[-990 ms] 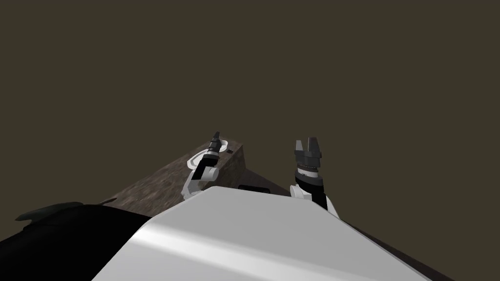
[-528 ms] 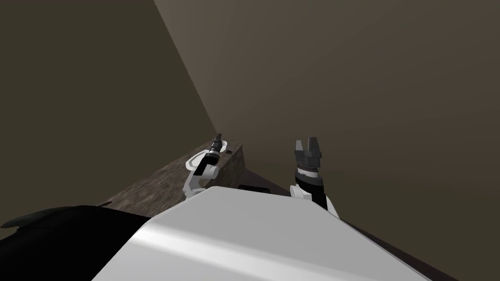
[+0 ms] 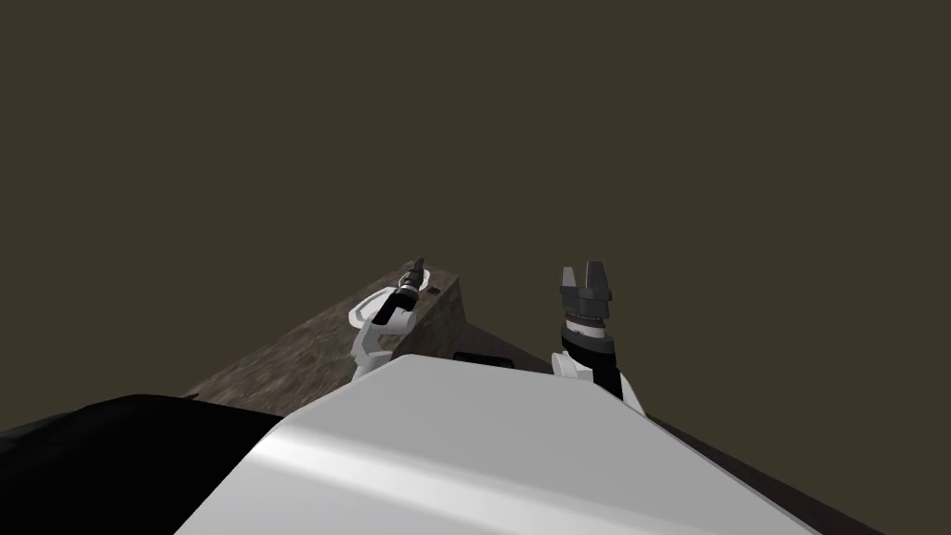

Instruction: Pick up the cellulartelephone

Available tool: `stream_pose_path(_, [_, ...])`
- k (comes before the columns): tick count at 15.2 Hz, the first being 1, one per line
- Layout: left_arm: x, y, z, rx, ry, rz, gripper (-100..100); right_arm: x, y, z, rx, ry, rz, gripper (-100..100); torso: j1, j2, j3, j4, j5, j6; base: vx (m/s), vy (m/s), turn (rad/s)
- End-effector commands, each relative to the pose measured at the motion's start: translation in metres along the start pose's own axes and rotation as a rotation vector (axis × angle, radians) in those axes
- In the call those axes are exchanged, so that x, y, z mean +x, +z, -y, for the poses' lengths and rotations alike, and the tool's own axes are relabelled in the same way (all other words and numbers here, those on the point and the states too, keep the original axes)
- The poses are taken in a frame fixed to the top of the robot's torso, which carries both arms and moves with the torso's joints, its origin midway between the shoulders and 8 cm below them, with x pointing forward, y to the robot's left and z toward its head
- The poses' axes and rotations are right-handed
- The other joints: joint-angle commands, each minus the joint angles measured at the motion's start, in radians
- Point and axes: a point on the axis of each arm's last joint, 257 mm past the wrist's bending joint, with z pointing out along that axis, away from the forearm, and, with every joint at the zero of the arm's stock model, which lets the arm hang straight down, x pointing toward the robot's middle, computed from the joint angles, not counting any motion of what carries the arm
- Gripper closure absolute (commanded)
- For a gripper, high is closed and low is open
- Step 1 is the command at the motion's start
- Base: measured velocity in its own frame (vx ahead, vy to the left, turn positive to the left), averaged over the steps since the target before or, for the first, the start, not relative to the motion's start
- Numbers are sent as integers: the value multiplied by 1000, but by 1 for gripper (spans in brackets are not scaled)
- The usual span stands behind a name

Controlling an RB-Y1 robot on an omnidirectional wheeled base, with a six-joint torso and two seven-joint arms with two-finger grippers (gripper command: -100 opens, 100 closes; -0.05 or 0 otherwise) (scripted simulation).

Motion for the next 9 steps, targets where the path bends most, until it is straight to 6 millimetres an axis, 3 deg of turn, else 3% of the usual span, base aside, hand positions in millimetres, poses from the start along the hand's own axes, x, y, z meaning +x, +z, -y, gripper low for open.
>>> stream_pose_path(1, [1, 2, -9, -41, 6, -7, -100, 0, 0, 0, 0, 0, 0, 0, 0, 0, 0, 0, 0, 0, 11, 1, -10])
stream_pose_path(9, [0, 10, -47, -186, 34, -27, -100, 0, 0, 0, 0, 0, 0, 0, 0, 0, 0, 0, 0, 0, 12, 1, -24])
